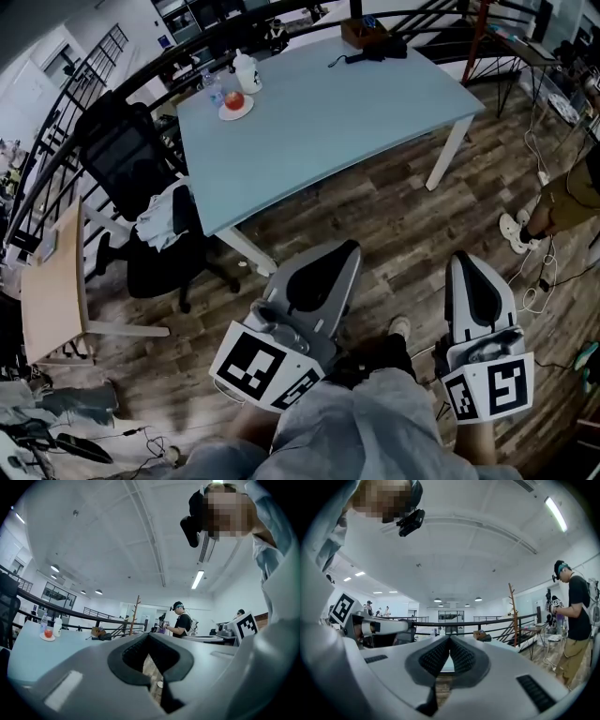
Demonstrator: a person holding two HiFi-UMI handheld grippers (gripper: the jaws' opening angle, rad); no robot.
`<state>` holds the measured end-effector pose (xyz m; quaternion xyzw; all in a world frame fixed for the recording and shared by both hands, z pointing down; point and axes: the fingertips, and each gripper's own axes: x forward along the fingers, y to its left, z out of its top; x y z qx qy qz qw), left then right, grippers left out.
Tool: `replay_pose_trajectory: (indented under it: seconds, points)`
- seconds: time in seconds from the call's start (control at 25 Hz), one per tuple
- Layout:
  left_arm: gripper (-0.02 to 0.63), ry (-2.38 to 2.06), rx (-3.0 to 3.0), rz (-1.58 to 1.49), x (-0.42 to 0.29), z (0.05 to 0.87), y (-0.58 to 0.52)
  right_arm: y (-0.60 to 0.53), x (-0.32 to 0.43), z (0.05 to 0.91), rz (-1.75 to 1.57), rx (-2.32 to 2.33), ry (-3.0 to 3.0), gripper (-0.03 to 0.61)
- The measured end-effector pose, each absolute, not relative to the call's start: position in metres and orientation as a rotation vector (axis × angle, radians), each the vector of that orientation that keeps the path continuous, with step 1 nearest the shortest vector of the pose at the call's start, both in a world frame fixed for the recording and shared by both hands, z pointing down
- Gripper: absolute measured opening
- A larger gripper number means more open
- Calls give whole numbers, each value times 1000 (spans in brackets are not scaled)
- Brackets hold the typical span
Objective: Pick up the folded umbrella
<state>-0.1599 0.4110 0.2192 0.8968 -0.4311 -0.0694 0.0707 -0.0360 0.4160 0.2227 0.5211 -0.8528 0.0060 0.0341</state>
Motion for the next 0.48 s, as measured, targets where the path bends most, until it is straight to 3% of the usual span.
replay_pose_trajectory:
  seconds: [0.48]
  points:
    - [5,-1280,2659,-221,-74,220,345,344,48,223,54,1582,-2652,0]
